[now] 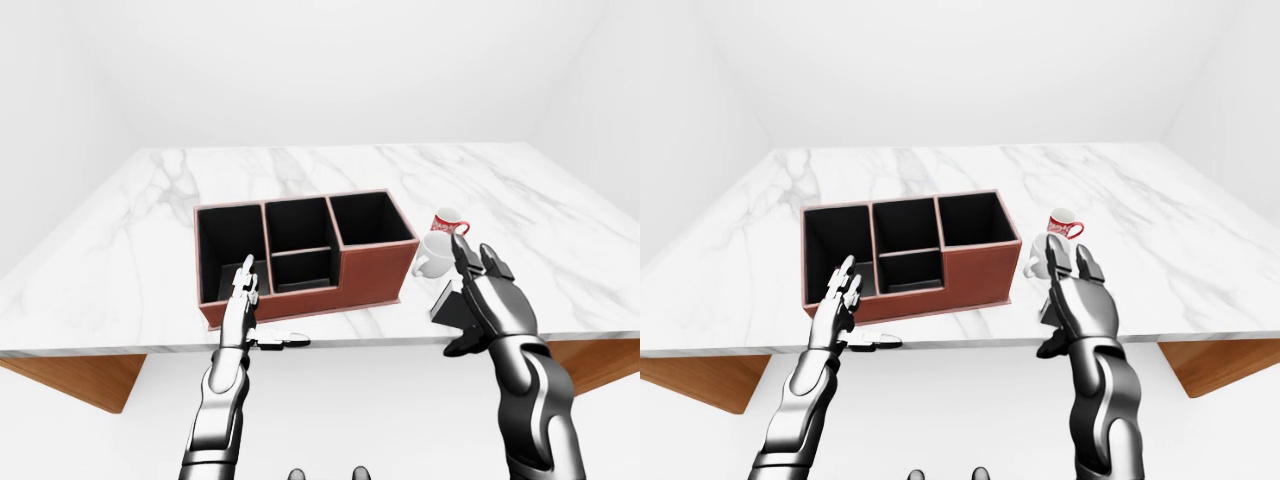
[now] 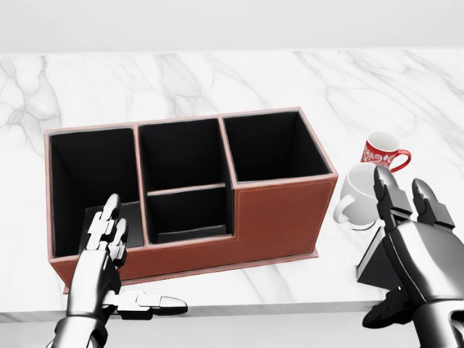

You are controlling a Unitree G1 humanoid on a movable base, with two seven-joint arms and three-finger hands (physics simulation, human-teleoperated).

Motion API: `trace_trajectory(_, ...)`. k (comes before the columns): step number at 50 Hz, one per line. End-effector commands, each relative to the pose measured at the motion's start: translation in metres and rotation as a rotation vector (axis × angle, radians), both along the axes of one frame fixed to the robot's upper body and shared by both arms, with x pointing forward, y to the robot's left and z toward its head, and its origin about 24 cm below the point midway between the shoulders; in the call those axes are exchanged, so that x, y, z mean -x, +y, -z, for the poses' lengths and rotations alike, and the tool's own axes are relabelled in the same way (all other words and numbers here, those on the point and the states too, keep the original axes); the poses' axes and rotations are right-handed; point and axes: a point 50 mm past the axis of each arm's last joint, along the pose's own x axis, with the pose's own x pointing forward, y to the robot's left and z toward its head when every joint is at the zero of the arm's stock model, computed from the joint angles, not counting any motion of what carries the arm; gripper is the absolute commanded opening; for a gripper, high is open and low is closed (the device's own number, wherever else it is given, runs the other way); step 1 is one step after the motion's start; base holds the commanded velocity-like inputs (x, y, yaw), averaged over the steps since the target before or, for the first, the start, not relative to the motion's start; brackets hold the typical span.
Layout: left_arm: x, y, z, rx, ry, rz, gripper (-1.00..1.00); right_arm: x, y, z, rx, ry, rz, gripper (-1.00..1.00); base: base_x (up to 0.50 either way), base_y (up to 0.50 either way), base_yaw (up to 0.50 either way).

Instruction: Pick up the book and place it in the right compartment of the caddy.

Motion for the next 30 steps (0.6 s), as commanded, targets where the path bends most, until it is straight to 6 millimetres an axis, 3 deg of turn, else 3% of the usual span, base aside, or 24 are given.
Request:
trace_trajectory(1, 0.000, 0.000, 0.000, -0.002, 0.000, 0.002, 1.00, 0.002, -0.011, 0.008, 0.020, 0.065, 0.035, 1.00, 0.00, 0.00, 0.00)
trace_trajectory(11, 0.000, 0.000, 0.001, -0.003, -0.001, 0.002, 1.00, 0.001, -0.019, 0.006, 0.007, 0.044, 0.058, 1.00, 0.00, 0.00, 0.00)
trace_trajectory(30, 0.000, 0.000, 0.001, -0.003, 0.001, 0.005, 1.00, -0.011, -0.033, 0.025, -0.030, 0.019, 0.111, 1.00, 0.00, 0.00, 0.00)
